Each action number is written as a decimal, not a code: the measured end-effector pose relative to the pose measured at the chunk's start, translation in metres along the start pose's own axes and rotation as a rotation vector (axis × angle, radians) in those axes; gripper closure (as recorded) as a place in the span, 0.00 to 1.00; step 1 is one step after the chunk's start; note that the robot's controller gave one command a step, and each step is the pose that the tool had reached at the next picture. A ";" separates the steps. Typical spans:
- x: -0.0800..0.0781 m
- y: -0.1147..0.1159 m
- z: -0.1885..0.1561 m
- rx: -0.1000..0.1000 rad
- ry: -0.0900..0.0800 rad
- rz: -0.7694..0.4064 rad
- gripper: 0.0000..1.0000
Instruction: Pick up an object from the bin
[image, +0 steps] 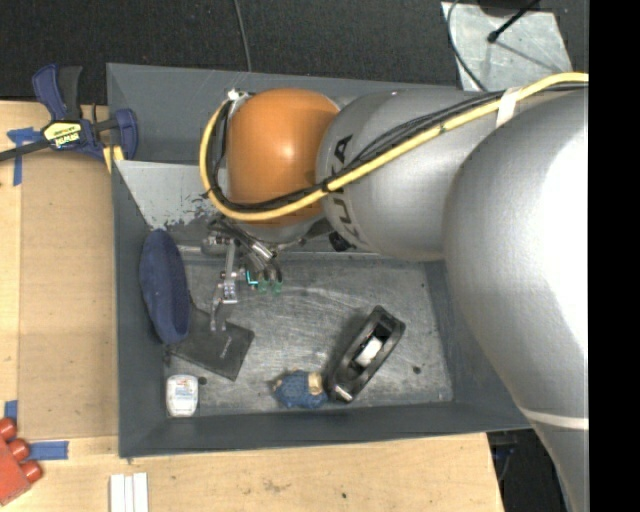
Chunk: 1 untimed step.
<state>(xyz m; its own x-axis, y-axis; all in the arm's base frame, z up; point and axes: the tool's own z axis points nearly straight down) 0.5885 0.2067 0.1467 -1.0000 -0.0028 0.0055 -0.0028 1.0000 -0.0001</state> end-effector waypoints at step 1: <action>0.050 0.009 0.076 -0.004 -0.015 0.088 0.00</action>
Offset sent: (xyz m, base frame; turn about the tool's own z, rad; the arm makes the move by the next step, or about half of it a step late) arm -0.0514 0.0082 -0.0767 0.0885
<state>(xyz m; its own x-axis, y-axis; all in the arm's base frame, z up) 0.5382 0.2154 0.0706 -0.9963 0.0854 -0.0089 0.0854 0.9963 0.0039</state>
